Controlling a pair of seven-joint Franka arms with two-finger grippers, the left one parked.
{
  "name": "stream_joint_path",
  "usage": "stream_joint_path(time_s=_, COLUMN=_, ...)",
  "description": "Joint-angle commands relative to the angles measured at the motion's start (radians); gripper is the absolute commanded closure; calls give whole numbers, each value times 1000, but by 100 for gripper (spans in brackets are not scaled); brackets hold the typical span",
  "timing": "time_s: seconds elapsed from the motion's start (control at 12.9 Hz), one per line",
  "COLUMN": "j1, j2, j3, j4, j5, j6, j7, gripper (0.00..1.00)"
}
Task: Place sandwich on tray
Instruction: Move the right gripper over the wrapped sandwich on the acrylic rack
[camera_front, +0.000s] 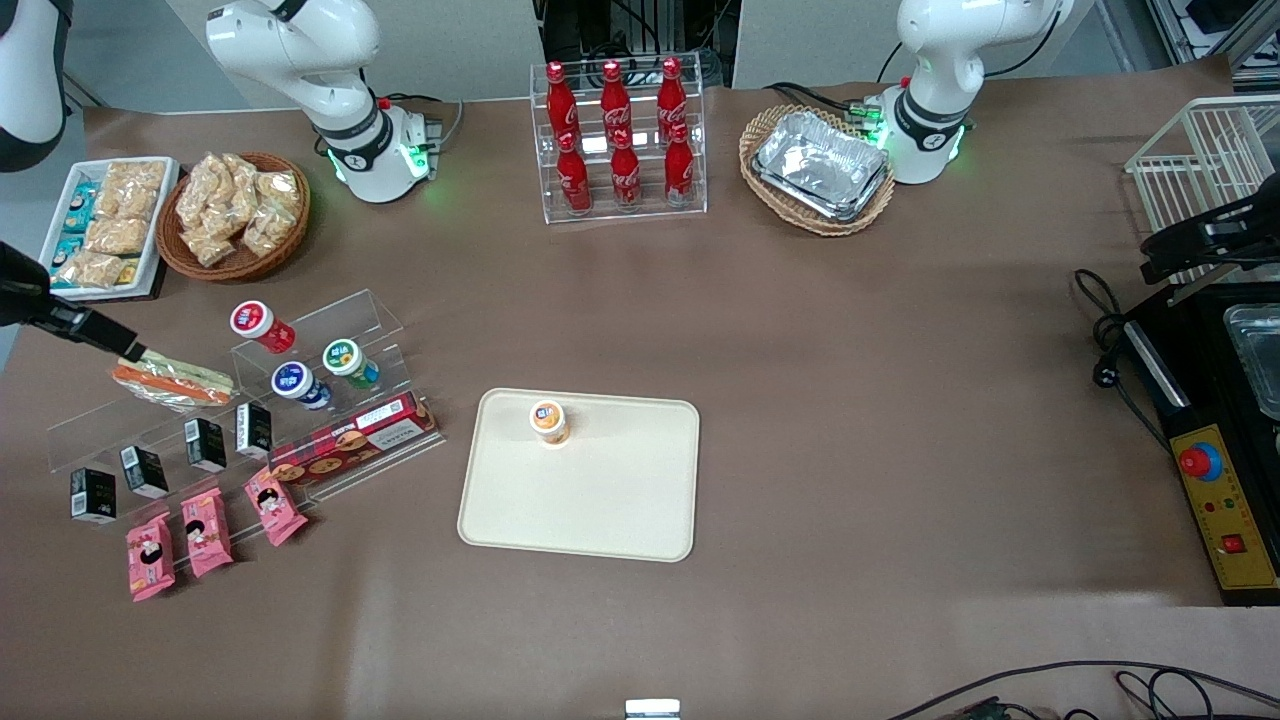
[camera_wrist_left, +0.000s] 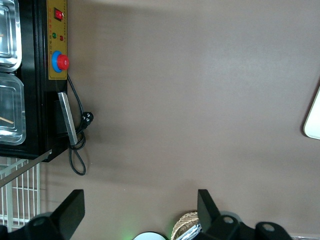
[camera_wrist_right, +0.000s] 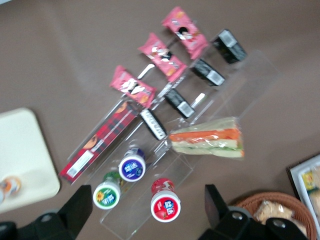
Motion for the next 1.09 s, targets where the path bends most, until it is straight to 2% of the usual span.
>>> stream_joint_path(time_s=0.0, j1=3, j2=21, j3=0, j4=21, j5=-80, j6=-1, j7=274, gripper=0)
stream_joint_path(time_s=0.16, j1=-2, j2=30, j3=-6, j4=21, j5=-81, j6=16, j7=562, gripper=0)
stream_joint_path(time_s=0.31, j1=-1, j2=40, j3=-53, j4=19, j5=-67, j6=16, j7=741, gripper=0)
stream_joint_path(time_s=0.54, j1=-1, j2=58, j3=-136, j4=18, j5=17, j6=28, j7=988, gripper=0)
stream_joint_path(time_s=0.62, j1=-1, j2=64, j3=-162, j4=16, j5=25, j6=30, j7=1069, gripper=0)
stream_joint_path(time_s=0.85, j1=-1, j2=90, j3=-204, j4=-5, j5=24, j6=31, j7=1203, gripper=0)
stream_joint_path(time_s=1.01, j1=-17, j2=104, j3=-217, j4=-30, j5=30, j6=25, j7=1213, gripper=0)
